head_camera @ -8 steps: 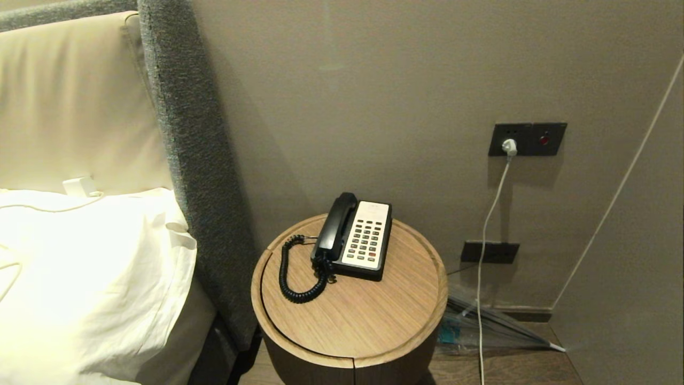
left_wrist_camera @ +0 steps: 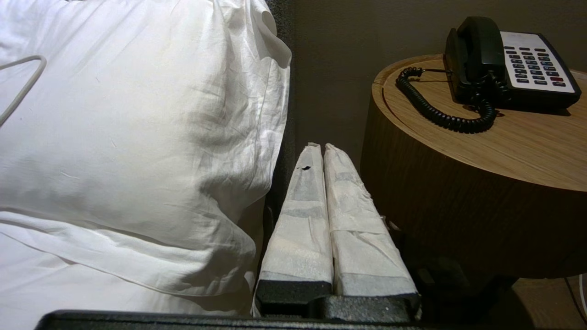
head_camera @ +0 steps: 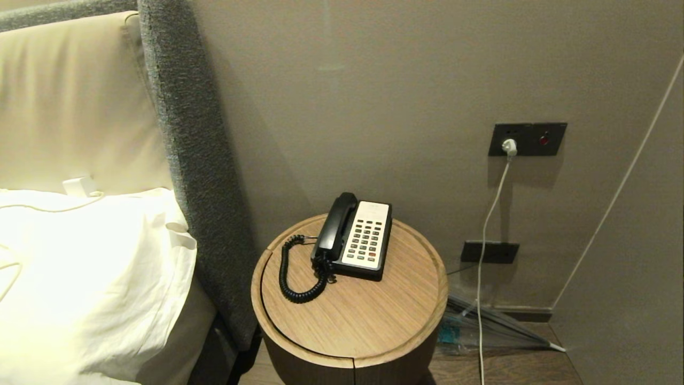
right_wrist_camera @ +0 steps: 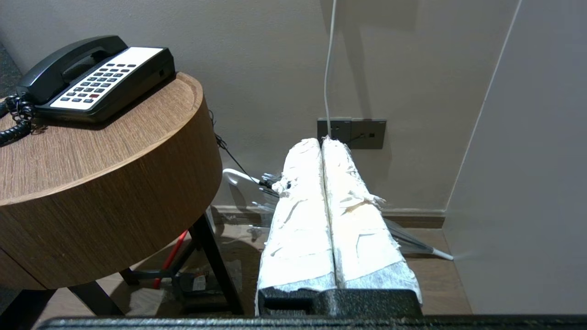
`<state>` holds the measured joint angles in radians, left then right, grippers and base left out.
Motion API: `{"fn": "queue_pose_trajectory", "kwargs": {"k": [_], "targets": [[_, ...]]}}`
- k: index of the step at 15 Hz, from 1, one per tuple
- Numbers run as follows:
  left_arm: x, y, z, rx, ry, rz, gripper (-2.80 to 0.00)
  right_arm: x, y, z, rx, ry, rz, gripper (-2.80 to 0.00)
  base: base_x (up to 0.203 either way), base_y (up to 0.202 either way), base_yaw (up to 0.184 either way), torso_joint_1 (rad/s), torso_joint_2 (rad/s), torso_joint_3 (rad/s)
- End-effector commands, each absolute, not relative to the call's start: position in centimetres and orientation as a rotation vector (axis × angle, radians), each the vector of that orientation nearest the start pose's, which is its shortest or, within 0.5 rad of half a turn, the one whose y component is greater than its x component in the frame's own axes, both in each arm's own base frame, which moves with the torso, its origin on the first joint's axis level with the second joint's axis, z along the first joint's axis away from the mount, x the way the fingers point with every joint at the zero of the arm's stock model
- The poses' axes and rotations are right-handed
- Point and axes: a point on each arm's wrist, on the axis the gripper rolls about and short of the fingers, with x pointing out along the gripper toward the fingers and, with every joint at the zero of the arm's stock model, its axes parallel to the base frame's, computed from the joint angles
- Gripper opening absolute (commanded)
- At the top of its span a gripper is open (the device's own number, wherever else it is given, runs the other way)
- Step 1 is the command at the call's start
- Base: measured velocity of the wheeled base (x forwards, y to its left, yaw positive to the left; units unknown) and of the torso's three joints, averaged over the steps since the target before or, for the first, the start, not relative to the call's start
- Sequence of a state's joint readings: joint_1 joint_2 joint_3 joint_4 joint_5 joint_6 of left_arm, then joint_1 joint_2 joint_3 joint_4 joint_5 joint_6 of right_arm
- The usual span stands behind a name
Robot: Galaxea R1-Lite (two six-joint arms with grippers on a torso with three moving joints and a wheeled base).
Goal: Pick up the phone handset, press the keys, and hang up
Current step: Pick up the desk phone handset
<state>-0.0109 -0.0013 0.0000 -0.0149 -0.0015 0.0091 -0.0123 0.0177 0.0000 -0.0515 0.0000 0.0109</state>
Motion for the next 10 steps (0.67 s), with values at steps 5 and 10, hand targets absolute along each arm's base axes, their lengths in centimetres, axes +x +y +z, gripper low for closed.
{"fn": "queue_pose_trajectory", "kwargs": {"k": [5,10], "targets": [[-2.23,0.02,7.47,0.009,-0.008,-0.012,-2.80,-2.00,0.02,7.57,0.011,-0.014,-0.012,-2.80,0.000,0.000,0.000,0.000,0.00,0.000],[-2.26,0.02,7.48,0.013,-0.003,-0.012,-2.80,-2.00,0.02,7.57,0.011,-0.014,-0.012,-2.80,0.000,0.000,0.000,0.001,0.00,-0.078]]}}
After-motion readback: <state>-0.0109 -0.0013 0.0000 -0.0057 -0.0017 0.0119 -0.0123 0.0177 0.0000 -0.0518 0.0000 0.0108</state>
